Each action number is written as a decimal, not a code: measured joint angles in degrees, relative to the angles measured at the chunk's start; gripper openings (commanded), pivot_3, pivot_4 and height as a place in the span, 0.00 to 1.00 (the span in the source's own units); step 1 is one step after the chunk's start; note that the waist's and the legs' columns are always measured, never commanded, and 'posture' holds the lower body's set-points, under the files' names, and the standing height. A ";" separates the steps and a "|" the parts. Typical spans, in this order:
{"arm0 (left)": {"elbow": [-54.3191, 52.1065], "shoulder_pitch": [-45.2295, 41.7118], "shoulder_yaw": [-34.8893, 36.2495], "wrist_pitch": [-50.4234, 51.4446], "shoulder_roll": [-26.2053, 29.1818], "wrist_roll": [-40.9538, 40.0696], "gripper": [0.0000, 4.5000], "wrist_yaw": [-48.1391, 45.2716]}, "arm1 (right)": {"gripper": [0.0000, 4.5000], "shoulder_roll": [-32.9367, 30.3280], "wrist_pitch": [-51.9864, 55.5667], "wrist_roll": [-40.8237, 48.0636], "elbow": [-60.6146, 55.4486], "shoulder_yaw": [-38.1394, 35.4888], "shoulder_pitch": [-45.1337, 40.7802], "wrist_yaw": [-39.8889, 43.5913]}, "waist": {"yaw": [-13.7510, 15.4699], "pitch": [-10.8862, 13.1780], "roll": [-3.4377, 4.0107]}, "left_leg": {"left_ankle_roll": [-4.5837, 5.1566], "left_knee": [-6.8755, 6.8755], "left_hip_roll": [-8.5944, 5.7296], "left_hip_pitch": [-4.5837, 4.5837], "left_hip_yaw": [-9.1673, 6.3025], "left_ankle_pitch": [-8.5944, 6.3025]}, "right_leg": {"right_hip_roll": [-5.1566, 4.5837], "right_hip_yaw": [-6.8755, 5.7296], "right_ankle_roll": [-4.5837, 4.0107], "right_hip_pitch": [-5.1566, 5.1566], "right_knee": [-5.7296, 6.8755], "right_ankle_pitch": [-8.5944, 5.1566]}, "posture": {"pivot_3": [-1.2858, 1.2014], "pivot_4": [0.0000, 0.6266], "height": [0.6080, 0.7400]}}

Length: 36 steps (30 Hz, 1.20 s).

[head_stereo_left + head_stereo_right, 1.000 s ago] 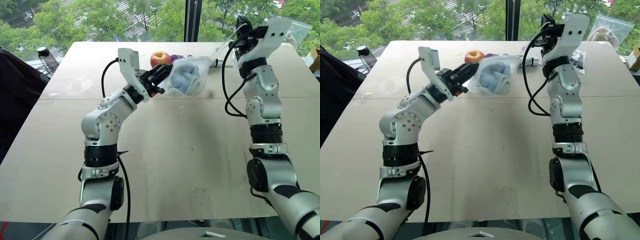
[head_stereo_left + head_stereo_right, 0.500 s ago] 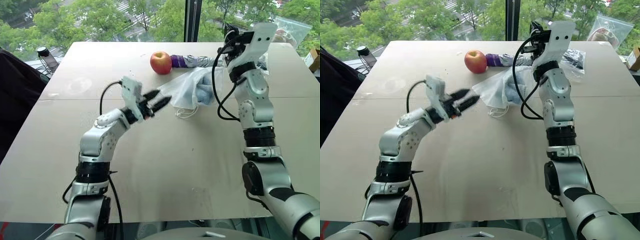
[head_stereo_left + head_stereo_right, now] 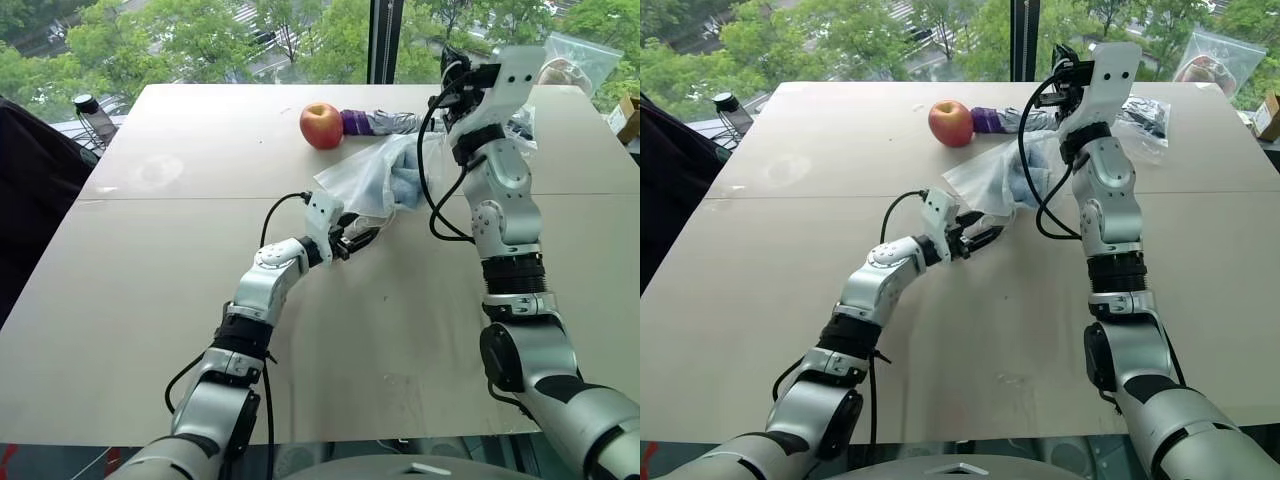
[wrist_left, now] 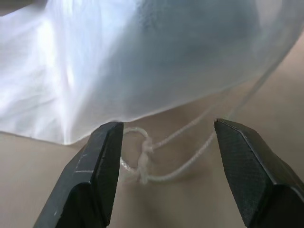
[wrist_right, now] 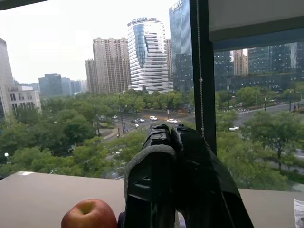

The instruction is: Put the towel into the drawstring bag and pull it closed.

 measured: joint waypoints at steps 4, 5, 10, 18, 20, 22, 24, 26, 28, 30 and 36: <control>6.19 -2.83 -1.84 -5.72 -0.92 5.06 0.69 0.38 | 0.00 0.00 0.00 -0.03 0.00 0.02 0.00 -0.04 | 0.17 0.00 0.00 | 0.04 0.00 0.00 -0.01 -0.01 -0.02 | 0.00 -0.03 0.00 0.01 -0.01 0.00 | 0.52 0.24 1.00; 7.52 -3.59 -2.45 -7.34 -0.85 6.60 0.69 0.42 | 0.00 0.03 0.00 -0.04 0.00 0.08 0.01 -0.05 | 0.17 0.00 0.00 | 0.04 0.01 -0.01 -0.01 0.00 -0.02 | 0.00 -0.02 0.00 0.01 0.00 0.00 | 0.52 0.24 1.00; 11.42 -5.61 -4.40 -12.77 -0.50 11.41 0.69 -0.71 | 0.00 0.09 0.00 -0.09 0.00 0.11 0.01 -0.34 | 0.19 0.00 0.00 | 0.06 0.03 -0.03 0.00 -0.02 -0.03 | -0.01 -0.03 0.00 0.01 0.04 0.00 | 0.52 0.24 1.00; 13.63 -7.53 -4.28 -11.70 -1.25 13.66 0.00 -0.78 | 0.00 0.50 -0.01 -0.19 0.00 0.11 0.18 -0.82 | 0.20 -0.03 -0.01 | 0.08 0.07 -0.04 0.06 -0.04 -0.04 | -0.01 -0.04 0.03 0.07 0.10 0.02 | 0.52 0.24 1.00; 13.61 -7.78 -3.68 -10.08 -1.66 13.62 0.00 -0.72 | 0.00 0.54 -0.01 -0.26 0.00 0.13 0.22 -0.95 | 0.19 -0.04 -0.01 | 0.08 0.09 -0.05 0.07 -0.05 -0.03 | -0.01 -0.03 0.05 0.08 0.13 0.03 | 0.52 0.24 1.00; 13.36 -7.85 -3.43 -9.20 -1.66 13.61 0.00 -0.79 | 0.00 0.53 -0.01 -0.30 0.00 0.14 0.23 -0.96 | 0.14 -0.05 -0.01 | 0.08 0.10 -0.06 0.10 -0.05 -0.03 | 0.00 -0.01 0.06 0.08 0.18 0.03 | 0.52 0.24 1.00; 12.77 -7.50 -3.23 -8.91 -1.56 13.63 0.00 -0.72 | 0.00 0.54 -0.01 -0.33 -0.01 0.17 0.23 -0.95 | 0.11 -0.05 -0.01 | 0.08 0.10 -0.06 0.11 -0.05 -0.03 | 0.00 -0.01 0.05 0.07 0.22 0.03 | 0.52 0.24 1.00; 9.87 -4.97 -2.41 -9.47 -1.21 13.50 0.00 -0.19 | 0.00 0.50 -0.01 -0.38 -0.03 0.17 0.30 -0.98 | -0.21 -0.05 0.00 | 0.08 0.08 0.00 0.12 -0.02 -0.03 | 0.01 0.05 0.05 0.05 0.23 0.03 | 0.52 0.24 1.00; 7.36 -2.93 -1.38 -9.71 -1.07 12.80 0.00 0.34 | 0.00 0.46 -0.01 -0.47 -0.03 0.09 0.38 -1.05 | -0.34 -0.05 0.00 | 0.08 0.06 0.06 0.11 0.00 -0.03 | 0.02 0.07 0.05 0.02 0.22 0.03 | 0.52 0.24 1.00; 3.26 0.60 0.18 -10.28 -0.58 12.47 0.00 2.57 | 0.00 0.40 -0.02 -0.82 -0.02 0.11 0.54 -1.31 | -0.62 -0.05 0.00 | 0.08 0.04 0.12 0.08 0.01 -0.03 | -0.01 0.09 0.05 -0.02 0.19 0.03 | 0.52 0.24 1.00; -10.76 11.81 9.14 -13.04 0.69 12.07 0.00 13.41 | 0.00 -1.30 -0.55 -3.64 1.06 -1.77 0.95 -5.85 | -0.77 -0.05 0.00 | 0.07 0.01 0.11 0.00 0.01 -0.04 | -0.32 0.20 0.04 -0.06 0.13 0.04 | 0.52 0.24 1.00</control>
